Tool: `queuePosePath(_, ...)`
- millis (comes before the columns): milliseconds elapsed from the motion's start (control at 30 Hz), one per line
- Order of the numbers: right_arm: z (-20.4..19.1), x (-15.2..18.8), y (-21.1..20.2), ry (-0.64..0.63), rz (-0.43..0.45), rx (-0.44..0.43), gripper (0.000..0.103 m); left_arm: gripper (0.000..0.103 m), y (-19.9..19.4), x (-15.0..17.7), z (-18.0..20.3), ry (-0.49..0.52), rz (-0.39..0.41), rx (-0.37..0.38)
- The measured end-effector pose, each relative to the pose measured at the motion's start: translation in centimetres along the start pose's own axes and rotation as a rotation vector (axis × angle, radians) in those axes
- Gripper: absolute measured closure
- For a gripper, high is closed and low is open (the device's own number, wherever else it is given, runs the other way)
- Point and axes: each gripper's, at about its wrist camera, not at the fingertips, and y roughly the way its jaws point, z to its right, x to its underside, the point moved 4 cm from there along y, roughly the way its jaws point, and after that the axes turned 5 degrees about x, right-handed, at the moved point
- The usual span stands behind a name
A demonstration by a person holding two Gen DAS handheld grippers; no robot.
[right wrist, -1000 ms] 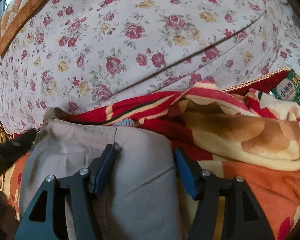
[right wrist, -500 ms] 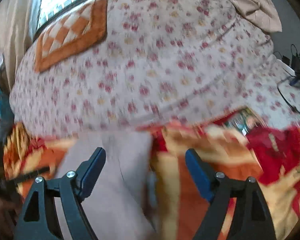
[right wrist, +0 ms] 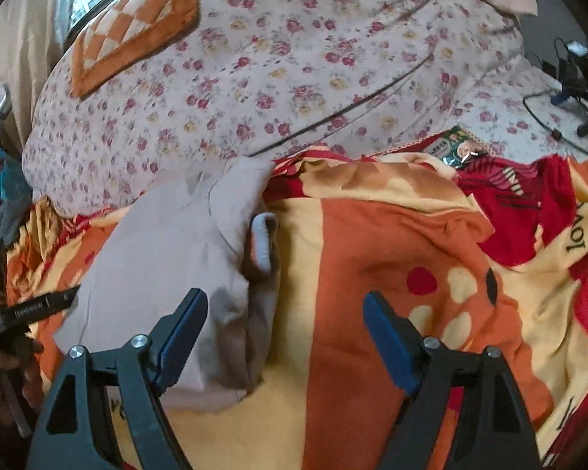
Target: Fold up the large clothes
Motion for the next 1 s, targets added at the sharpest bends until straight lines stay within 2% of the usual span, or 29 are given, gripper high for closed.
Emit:
queuePosePath(200,0.3,0.5,0.7,-0.009,-0.04,0.031,0.018,0.048,0.4,-0.2,-0.3,-0.032,0.01,0.009)
queuePosePath(433,1.0,-0.1,1.0,0.066,-0.017,0.034,0.018,0.047,0.8,-0.6,-0.5,-0.05,0.02,0.02)
queuePosePath(667,1.2,-1.0,0.7,0.154,0.05,-0.092,0.018,0.047,0.9,-1.0,-1.0,-0.099,0.023,0.059)
queuePosePath(800,1.1,-1.6,0.4,0.193,0.08,-0.162,0.013,0.047,1.1,-1.0,-0.8,-0.115,0.031,0.084)
queuePosePath(900,0.2,-1.9,1.3,0.171,0.065,-0.184,0.009,0.047,1.2,-0.9,-0.2,-0.09,0.037,0.085)
queuePosePath(1000,-0.9,-2.1,3.9,0.167,-0.009,-0.252,0.008,0.047,1.1,-1.0,0.4,-0.071,0.046,0.094)
